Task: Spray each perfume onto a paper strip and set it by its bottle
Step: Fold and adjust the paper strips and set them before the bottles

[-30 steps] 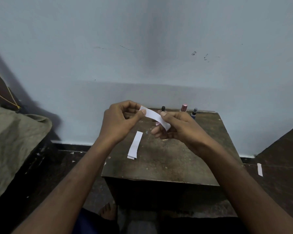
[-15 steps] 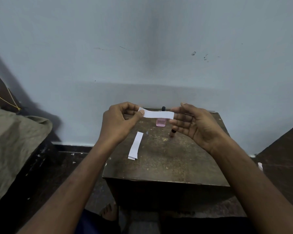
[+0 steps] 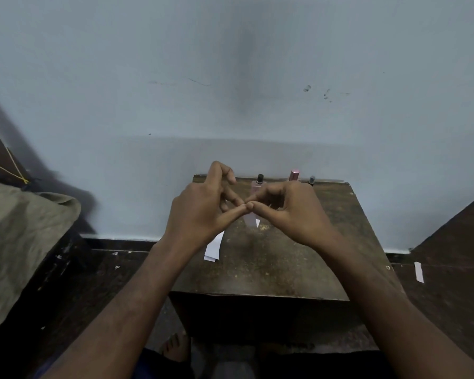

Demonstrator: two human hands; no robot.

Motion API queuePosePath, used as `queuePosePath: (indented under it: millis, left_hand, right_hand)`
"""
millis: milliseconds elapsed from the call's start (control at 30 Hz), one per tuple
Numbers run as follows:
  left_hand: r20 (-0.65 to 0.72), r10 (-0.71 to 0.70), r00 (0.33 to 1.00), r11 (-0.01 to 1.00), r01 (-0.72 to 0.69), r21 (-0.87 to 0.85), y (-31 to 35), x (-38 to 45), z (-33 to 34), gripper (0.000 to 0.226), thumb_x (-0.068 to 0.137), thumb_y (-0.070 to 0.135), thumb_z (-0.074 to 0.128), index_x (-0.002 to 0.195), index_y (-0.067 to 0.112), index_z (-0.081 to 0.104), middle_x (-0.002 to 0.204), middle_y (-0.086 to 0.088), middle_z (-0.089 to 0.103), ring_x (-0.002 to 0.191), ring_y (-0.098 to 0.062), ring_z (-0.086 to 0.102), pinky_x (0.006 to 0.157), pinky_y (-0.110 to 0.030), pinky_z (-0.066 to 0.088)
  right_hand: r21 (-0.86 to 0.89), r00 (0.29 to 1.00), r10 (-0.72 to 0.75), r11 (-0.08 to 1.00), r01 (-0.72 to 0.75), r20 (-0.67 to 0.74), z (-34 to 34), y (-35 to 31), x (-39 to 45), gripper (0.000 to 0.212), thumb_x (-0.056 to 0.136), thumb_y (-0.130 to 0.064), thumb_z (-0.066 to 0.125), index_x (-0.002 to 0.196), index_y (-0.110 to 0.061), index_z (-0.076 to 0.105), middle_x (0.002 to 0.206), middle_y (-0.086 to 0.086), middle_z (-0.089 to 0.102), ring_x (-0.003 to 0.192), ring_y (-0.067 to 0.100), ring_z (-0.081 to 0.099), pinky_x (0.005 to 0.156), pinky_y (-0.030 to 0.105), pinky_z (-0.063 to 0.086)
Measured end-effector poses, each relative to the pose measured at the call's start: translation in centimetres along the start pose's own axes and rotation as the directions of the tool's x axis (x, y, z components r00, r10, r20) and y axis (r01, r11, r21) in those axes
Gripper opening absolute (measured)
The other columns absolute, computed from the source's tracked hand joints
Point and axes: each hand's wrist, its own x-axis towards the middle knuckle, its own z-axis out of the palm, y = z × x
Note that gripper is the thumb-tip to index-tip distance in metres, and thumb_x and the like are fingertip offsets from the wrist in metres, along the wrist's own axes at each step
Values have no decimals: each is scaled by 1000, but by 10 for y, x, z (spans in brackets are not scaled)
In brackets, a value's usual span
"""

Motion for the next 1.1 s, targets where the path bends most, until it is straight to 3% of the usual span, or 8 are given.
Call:
queuePosePath:
  millis: [333,467,667,767,867,967,1033,1100]
  left_hand:
    - [-2,-38,999,957,36,-289,-1,1,4,56,88,36,84,133,31,52,86,24,77,82,-1,74,77,-38,61]
    - [25,-5,1000,968,11,-250,-2,0,5,58,88,43,84,134,32,51,87,24,77,82,0,74,75,-40,62]
    - [71,-31,997,953,51,-299,-5,2,6,46,90,34,83,129,32,58,89,23,78,87,-2,74,77,-31,60]
    - [131,-57,990,945,96,-313,-8,4,8,31,93,35,80,120,34,65,89,20,79,88,-2,74,77,-24,55]
    - [179,-92,979,931,149,-334,-11,9,12,11,103,36,66,112,32,70,91,22,80,92,-3,74,83,-32,56]
    - [208,-150,966,906,219,-362,-10,14,17,27,110,40,51,107,30,76,94,22,80,98,-4,74,96,-45,57]
    - [194,-183,964,891,246,-381,-9,14,21,32,111,42,47,106,30,77,95,21,80,97,-5,75,98,-46,56]
    - [153,-193,969,909,236,-344,-10,12,22,31,109,42,49,106,31,77,96,21,80,94,-7,74,95,-43,57]
  right_hand:
    - [271,989,128,957,-105,-70,-9,3,1,11,98,-26,76,104,-19,81,93,-2,82,80,14,77,68,41,66]
    - [163,999,47,986,-45,-10,-11,0,-2,10,95,-26,79,103,-20,82,85,-9,81,67,0,73,68,21,59]
    - [58,997,52,997,-48,-63,-17,1,-3,4,93,-23,81,97,-22,82,84,-9,80,67,6,75,70,33,66]
    - [55,993,83,995,-79,-80,-23,-3,-4,3,94,-21,81,96,-20,81,78,-8,79,63,7,75,61,25,63]
    - [-17,982,99,995,-103,-163,-35,-16,-7,2,92,-21,81,93,-22,81,77,-12,77,68,0,73,59,12,54]
    - [-167,990,7,985,-32,-143,-57,-55,-8,5,89,-18,83,90,-21,80,74,-13,76,72,-2,72,66,17,58]
    - [100,995,-56,993,65,-84,-76,-93,-11,6,89,-12,84,91,-14,79,77,-4,78,71,6,75,69,24,61]
    - [689,988,-94,708,153,-123,-92,-125,-16,6,87,-4,79,92,-6,75,81,3,78,73,16,76,72,29,62]
